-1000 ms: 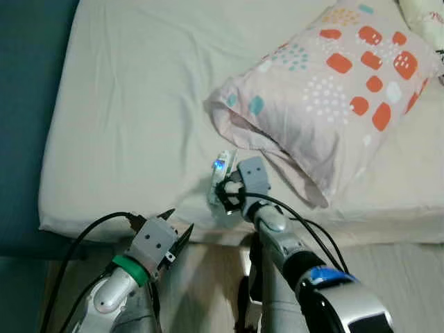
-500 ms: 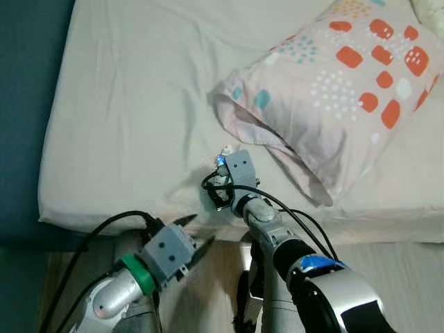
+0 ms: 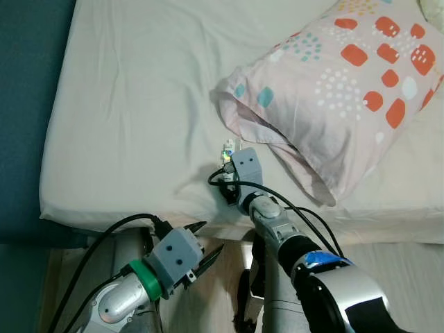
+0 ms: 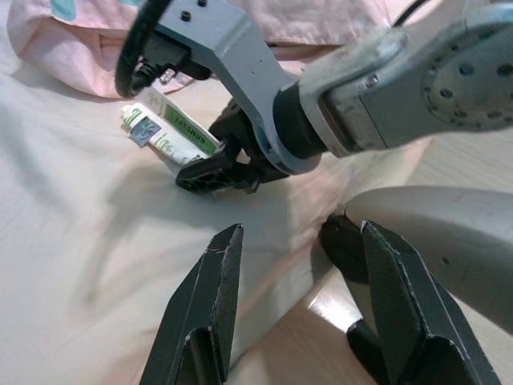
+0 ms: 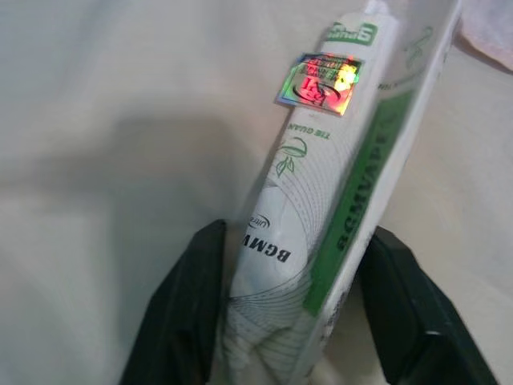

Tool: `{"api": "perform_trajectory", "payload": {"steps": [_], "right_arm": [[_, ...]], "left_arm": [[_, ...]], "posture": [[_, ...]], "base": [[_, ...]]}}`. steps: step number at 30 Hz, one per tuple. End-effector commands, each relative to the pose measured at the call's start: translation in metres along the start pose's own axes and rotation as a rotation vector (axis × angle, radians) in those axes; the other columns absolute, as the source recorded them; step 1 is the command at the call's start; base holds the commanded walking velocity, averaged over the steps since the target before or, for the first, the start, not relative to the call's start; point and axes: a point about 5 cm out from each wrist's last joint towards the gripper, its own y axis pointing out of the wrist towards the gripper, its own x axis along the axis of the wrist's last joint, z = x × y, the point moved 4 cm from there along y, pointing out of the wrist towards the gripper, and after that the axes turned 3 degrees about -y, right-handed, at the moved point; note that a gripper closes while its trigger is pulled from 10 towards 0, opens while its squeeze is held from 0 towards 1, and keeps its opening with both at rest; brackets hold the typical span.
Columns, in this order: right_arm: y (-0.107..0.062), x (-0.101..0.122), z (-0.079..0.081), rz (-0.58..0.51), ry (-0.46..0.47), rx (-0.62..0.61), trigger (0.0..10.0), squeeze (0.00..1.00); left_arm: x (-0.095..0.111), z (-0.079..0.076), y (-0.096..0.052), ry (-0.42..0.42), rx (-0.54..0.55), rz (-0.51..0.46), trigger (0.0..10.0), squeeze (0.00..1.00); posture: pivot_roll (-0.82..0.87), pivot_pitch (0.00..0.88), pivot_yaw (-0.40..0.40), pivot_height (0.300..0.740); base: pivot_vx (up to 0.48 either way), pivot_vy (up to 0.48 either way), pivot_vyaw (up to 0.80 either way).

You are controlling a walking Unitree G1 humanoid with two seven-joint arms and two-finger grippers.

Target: Clean up the room

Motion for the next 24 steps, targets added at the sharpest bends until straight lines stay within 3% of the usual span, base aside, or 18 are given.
{"api": "perform_trajectory", "payload": {"steps": [1, 14, 19, 24], "right_arm": [[-0.005, -0.020, 0.001, 0.060, 0.007, -0.007, 0.0, 0.00], [-0.005, -0.020, 0.001, 0.057, -0.004, -0.005, 0.0, 0.00], [-0.006, -0.017, -0.004, 0.028, -0.004, -0.012, 0.0, 0.00], [-0.011, -0.011, -0.014, -0.079, 0.004, -0.024, 0.0, 0.00]], "left_arm": [[-0.005, -0.006, -0.002, -0.031, -0.011, 0.022, 10.0, 0.00], [-0.006, -0.002, 0.006, -0.032, 0.001, 0.025, 10.0, 0.00], [-0.013, 0.006, 0.012, -0.038, 0.043, 0.031, 10.0, 0.00], [-0.018, 0.013, 0.026, -0.107, 0.071, 0.009, 10.0, 0.00]], "posture": [[0.23, 0.418, -0.080, 0.552], [0.22, 0.385, -0.089, 0.552], [0.19, 0.347, -0.096, 0.552], [0.09, 0.245, -0.088, 0.552]], "base": [[0.000, 0.000, 0.00], [0.000, 0.000, 0.00], [0.000, 0.000, 0.00], [0.000, 0.000, 0.00]]}}
